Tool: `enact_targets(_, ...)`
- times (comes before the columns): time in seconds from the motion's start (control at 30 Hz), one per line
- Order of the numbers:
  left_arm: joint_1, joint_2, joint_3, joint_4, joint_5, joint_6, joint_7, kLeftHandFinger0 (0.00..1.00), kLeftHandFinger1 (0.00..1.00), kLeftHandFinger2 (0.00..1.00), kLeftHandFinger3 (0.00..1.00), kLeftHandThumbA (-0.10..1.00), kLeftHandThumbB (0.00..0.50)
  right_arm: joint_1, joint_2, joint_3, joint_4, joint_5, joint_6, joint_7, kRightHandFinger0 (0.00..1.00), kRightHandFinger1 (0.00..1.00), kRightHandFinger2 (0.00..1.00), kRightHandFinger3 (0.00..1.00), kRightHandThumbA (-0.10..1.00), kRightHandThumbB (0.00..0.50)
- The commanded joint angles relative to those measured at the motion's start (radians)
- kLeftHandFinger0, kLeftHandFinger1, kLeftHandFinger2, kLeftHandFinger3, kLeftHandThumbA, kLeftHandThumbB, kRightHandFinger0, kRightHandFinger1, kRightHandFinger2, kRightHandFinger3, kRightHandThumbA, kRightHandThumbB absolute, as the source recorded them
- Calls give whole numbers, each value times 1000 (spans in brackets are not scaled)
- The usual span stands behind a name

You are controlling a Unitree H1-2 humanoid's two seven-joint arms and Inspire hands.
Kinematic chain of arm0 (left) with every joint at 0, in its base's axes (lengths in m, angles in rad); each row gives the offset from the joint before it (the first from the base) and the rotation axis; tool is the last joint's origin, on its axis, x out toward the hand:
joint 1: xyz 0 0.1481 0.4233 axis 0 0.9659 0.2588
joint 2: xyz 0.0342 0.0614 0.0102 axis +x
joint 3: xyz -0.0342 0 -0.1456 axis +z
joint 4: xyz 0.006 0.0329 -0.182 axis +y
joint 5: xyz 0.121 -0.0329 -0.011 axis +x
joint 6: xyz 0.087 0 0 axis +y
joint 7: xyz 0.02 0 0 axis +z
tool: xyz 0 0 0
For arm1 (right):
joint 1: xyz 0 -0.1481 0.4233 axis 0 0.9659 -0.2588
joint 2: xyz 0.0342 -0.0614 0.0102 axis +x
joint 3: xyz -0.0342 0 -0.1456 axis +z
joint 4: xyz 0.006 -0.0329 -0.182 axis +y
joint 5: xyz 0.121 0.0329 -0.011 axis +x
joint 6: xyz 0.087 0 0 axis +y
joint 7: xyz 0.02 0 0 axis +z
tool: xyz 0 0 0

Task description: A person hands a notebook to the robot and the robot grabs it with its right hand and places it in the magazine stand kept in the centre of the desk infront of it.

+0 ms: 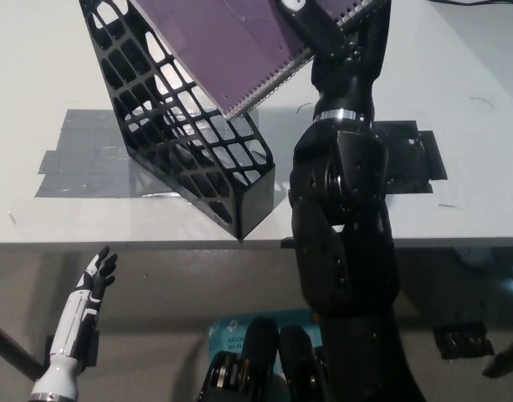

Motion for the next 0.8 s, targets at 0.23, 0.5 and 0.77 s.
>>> enact_targets(0.23,-21,20,-1,-25,0,-37,3,1000,1000,1000,1000,1000,500,34,34,115,-15,23,-112,-3,0,0,0,0,1000,49)
enact_targets(0.5,-23,19,-2,-25,-5,-37,-1,1000,1000,1000,1000,1000,500,78,34,181,-27,28,-90,-18,0,0,0,0,1000,53)
enact_targets(0.77,-27,20,-1,-23,-8,-37,-5,1000,1000,1000,1000,1000,500,83,34,202,-9,-34,-70,-4,0,0,0,0,1000,41)
